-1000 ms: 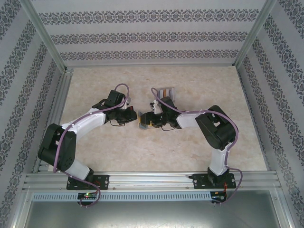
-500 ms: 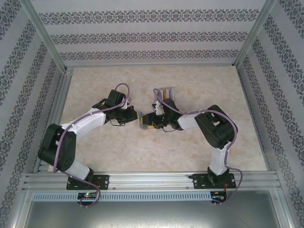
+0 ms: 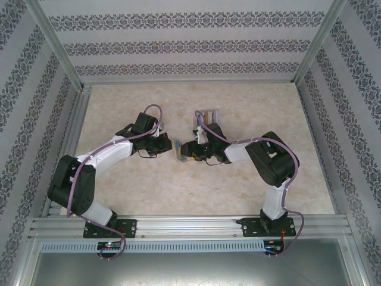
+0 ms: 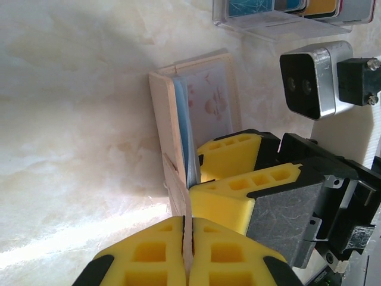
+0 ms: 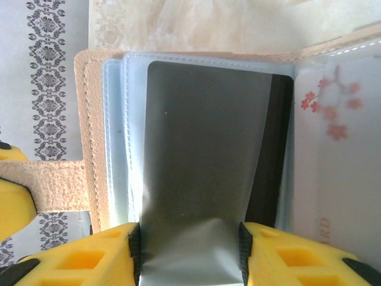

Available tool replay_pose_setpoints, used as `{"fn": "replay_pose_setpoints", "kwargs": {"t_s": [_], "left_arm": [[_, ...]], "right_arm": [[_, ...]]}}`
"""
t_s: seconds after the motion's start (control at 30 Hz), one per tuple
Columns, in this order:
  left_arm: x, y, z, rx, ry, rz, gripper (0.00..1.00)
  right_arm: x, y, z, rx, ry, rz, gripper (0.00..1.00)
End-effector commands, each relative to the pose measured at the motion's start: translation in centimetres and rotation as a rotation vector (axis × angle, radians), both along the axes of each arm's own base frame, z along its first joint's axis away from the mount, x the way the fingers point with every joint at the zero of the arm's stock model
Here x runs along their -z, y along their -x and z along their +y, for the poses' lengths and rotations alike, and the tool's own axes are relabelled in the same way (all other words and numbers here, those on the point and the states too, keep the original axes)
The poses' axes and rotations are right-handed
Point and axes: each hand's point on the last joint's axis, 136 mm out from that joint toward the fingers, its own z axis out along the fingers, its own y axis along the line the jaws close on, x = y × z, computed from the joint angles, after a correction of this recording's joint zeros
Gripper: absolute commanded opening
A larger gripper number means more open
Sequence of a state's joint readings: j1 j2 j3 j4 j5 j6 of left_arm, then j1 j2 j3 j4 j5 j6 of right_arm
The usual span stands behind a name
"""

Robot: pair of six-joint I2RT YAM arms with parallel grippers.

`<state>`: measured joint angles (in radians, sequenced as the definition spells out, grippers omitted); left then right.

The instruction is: Put the credit cards into the card holder

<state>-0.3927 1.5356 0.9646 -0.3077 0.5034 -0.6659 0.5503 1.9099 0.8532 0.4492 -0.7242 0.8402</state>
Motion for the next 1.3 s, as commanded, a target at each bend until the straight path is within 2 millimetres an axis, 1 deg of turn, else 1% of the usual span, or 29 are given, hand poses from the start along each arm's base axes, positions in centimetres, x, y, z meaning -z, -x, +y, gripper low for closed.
{"fn": "replay_pose_setpoints", "kwargs": {"t_s": [0.0, 0.2, 0.3, 0.4, 0.67, 0.8, 0.9, 1.13, 1.27], "left_arm": [[-1.1, 0.1, 0.0, -0.001, -0.007, -0.024, 0.0], [-1.0, 0.2, 0.1, -0.003, -0.01, -0.025, 0.0], [-0.9, 0.3, 0.2, -0.003, -0.012, -0.023, 0.0], [-0.9, 0.3, 0.2, -0.004, -0.013, -0.024, 0.0], [-0.9, 0.3, 0.2, -0.003, -0.01, -0.024, 0.0], [-0.9, 0.4, 0.2, -0.002, -0.01, -0.026, 0.0], [-1.1, 0.3, 0.1, -0.002, -0.007, -0.029, 0.0], [-1.0, 0.3, 0.1, 0.0, -0.008, -0.027, 0.0], [-0.8, 0.3, 0.4, -0.004, -0.022, -0.025, 0.0]], "right_arm": [[0.9, 0.3, -1.2, 0.028, 0.03, 0.034, 0.49], [0.5, 0.1, -1.3, 0.039, -0.019, 0.044, 0.49], [0.4, 0.0, -1.4, 0.048, -0.041, 0.05, 0.53], [0.4, 0.0, -1.3, 0.048, -0.05, 0.052, 0.58], [0.6, 0.0, -1.4, 0.054, -0.051, 0.059, 0.57], [0.5, -0.1, -1.5, 0.059, -0.054, 0.059, 0.59], [0.3, -0.2, -1.6, 0.063, -0.056, 0.058, 0.56], [0.1, -0.3, -2.1, 0.074, -0.052, 0.053, 0.52], [0.2, -0.4, -2.8, 0.094, -0.02, 0.042, 0.57]]}}
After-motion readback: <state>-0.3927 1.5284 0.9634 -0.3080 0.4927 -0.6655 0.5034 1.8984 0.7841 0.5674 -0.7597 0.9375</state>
